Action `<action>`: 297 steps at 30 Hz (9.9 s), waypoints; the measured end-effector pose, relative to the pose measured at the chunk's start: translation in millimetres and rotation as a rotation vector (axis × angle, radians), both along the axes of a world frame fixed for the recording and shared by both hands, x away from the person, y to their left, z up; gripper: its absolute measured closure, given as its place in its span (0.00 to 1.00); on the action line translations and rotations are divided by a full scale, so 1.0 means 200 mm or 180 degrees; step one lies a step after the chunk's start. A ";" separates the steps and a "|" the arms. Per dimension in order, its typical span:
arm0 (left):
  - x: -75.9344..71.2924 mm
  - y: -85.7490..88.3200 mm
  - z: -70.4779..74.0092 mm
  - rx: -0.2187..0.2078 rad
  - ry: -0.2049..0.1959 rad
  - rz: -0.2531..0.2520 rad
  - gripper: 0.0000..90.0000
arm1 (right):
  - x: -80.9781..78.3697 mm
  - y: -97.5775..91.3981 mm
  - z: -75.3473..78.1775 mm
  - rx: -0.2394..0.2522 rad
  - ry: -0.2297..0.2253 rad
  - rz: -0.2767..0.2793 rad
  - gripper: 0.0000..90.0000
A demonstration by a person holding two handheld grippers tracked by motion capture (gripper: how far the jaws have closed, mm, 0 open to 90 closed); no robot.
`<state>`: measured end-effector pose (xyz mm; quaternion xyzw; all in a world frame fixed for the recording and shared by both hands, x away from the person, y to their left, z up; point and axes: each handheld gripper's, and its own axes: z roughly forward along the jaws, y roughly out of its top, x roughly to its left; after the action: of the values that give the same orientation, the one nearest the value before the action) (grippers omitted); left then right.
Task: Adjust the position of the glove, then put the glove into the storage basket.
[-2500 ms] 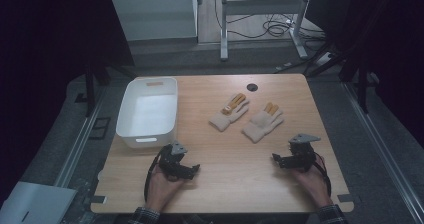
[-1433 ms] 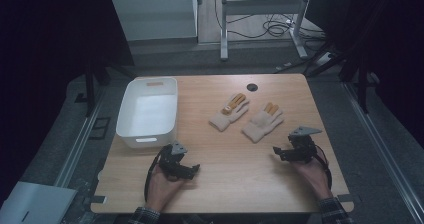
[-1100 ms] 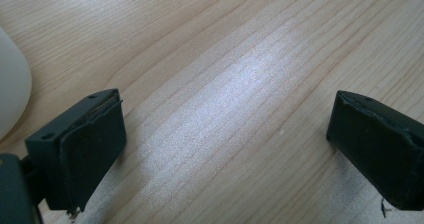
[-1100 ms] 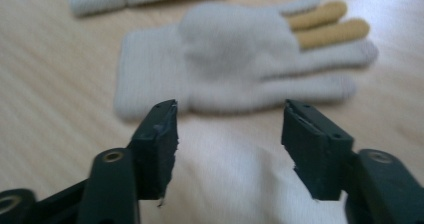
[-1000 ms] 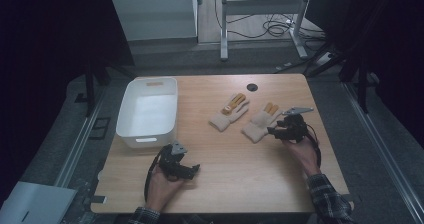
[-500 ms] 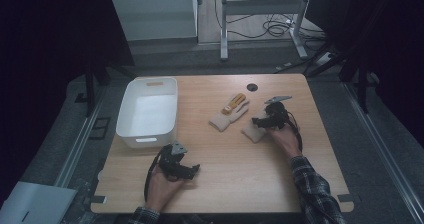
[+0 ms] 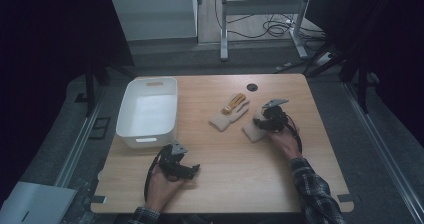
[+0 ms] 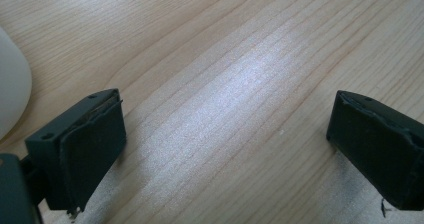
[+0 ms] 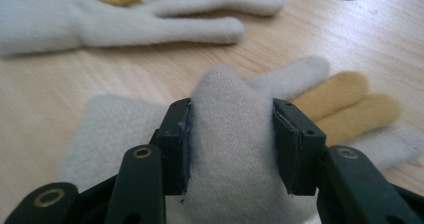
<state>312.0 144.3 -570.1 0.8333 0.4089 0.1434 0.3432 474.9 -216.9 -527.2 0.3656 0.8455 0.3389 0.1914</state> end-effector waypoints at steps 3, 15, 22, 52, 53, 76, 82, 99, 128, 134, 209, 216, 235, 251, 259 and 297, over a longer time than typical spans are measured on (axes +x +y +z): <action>0.00 0.00 0.00 0.0014 0.0004 -0.0010 0.03 | -0.05 0.00 0.03 0.0037 -0.0022 0.0103 0.60; 0.00 0.00 0.00 0.0019 -0.0003 -0.0015 0.03 | -0.49 0.17 0.10 0.0098 -0.0012 0.1032 0.58; 0.00 0.00 0.00 0.0016 0.0001 -0.0012 0.03 | -0.58 0.26 -0.04 0.0092 0.0249 0.1172 0.38; 0.00 0.00 0.00 0.0013 0.0006 -0.0012 0.03 | 0.22 0.51 0.03 0.0154 0.0061 0.0329 0.52; 0.00 0.00 0.00 0.0014 0.0006 -0.0013 0.03 | 0.23 0.51 0.02 0.0166 0.0066 0.0309 0.51; 0.00 0.00 0.00 0.0013 0.0005 -0.0013 0.03 | 0.24 0.52 0.03 0.0138 0.0010 0.0244 0.72; 0.00 0.00 0.00 0.0019 0.0005 -0.0015 0.03 | 0.14 0.45 0.20 0.0204 -0.0052 0.0421 0.71; 0.00 0.00 0.00 0.0021 0.0001 -0.0016 0.03 | -0.34 0.26 0.48 0.0244 -0.0035 0.0855 0.71; 0.00 0.00 0.00 0.0011 0.0002 -0.0010 0.03 | -0.72 -0.05 0.15 0.0415 0.0281 0.0637 0.60; 0.00 0.00 0.00 0.0015 0.0005 -0.0009 0.03 | -0.81 -0.16 0.04 0.0457 0.0401 0.0742 0.88; 0.28 -0.69 0.19 0.0183 0.0066 -0.0655 0.01 | -0.64 -0.43 -0.11 0.0151 -0.0009 -0.0229 0.31; 0.33 -0.75 0.10 0.0340 0.0233 -0.0654 0.04 | -0.64 -0.43 -0.11 0.0138 -0.0008 -0.0224 0.30; 0.30 -0.65 0.20 0.0072 0.0256 -0.0649 0.68 | -0.64 -0.43 -0.11 0.0135 -0.0007 -0.0220 0.29; 0.29 -0.62 0.27 0.0045 0.0274 -0.0668 0.78 | -0.64 -0.43 -0.11 0.0135 -0.0006 -0.0219 0.29; 0.30 -0.57 0.34 0.0018 0.0222 -0.0633 0.78 | -0.64 -0.43 -0.11 0.0130 -0.0007 -0.0222 0.29; 0.51 0.08 0.87 0.0022 -0.0040 0.0411 0.78 | -0.64 -0.43 -0.11 0.0138 -0.0012 -0.0221 0.29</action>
<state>414.0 160.4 -396.4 0.8055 0.4592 0.1719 0.3328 346.9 -302.6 -549.0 0.3982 0.8244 0.3509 0.1966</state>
